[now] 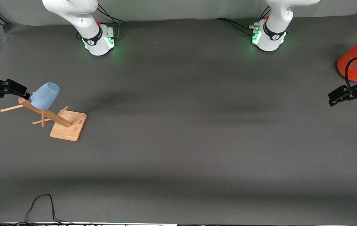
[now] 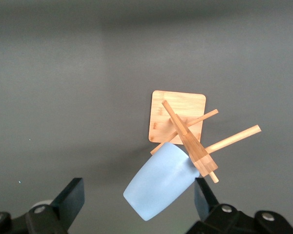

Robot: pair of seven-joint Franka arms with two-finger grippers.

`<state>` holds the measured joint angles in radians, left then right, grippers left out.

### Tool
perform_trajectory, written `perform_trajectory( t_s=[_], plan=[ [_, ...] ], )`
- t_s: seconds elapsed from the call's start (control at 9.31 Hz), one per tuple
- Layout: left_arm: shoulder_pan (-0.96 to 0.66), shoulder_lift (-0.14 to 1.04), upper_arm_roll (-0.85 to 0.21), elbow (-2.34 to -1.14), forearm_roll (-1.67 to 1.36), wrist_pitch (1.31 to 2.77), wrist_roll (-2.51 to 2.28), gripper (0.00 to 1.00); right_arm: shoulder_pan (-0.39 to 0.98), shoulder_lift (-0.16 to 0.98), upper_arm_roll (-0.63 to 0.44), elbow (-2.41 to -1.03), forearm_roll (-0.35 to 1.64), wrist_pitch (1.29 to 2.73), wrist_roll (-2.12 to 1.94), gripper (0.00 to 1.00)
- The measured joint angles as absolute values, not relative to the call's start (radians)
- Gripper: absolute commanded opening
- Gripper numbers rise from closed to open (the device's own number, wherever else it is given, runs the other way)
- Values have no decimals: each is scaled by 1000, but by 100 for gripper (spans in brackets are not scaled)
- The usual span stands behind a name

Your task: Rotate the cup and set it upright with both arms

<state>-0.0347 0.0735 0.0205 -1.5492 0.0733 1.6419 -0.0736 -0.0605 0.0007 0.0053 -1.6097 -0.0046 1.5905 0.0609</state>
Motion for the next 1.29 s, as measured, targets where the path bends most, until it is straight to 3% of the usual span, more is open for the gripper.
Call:
perform_trajectory(
  t_s=[0.97,1.29],
  plan=[
    [-33,70,21,-1549,51,1640,-72,100,-61,-2,7,-1615,-5,1588,61,100],
    [-33,70,21,-1549,51,1641,-71,100,-64,-71,-10,-1697,-5,1589,61,100]
  ],
)
